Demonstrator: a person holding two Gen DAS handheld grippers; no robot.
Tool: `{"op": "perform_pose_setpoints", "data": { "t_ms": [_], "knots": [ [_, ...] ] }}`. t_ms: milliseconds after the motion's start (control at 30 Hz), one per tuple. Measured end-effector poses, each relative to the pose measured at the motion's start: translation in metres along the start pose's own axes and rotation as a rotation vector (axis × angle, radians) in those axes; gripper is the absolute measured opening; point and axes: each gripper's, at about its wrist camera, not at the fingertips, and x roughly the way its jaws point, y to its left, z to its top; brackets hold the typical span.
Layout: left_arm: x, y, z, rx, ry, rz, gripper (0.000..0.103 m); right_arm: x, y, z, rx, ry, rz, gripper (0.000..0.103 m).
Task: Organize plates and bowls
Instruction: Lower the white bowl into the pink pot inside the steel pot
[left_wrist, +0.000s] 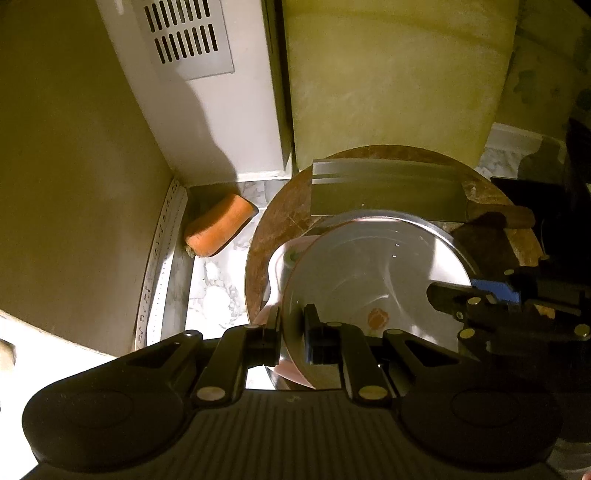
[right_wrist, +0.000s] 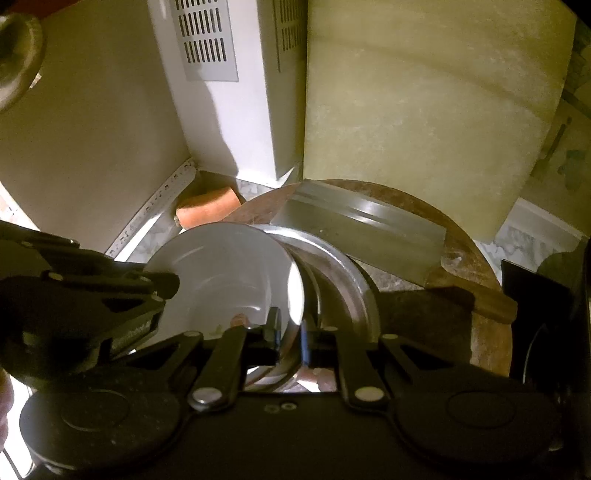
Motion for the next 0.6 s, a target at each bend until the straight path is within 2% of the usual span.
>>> {"op": "perform_pose_setpoints", "data": {
  "t_ms": [267,600],
  "knots": [
    [-0.008,0.003,0.001,0.013,-0.027,-0.004,0.012,0.0,0.002,0.001,-0.018,0.013,-0.004,0.013],
    [-0.028,0.021,-0.006,-0.043,-0.068,-0.023,0.012,-0.001,0.007,0.004,-0.045,0.03,-0.013,0.018]
  ]
}}
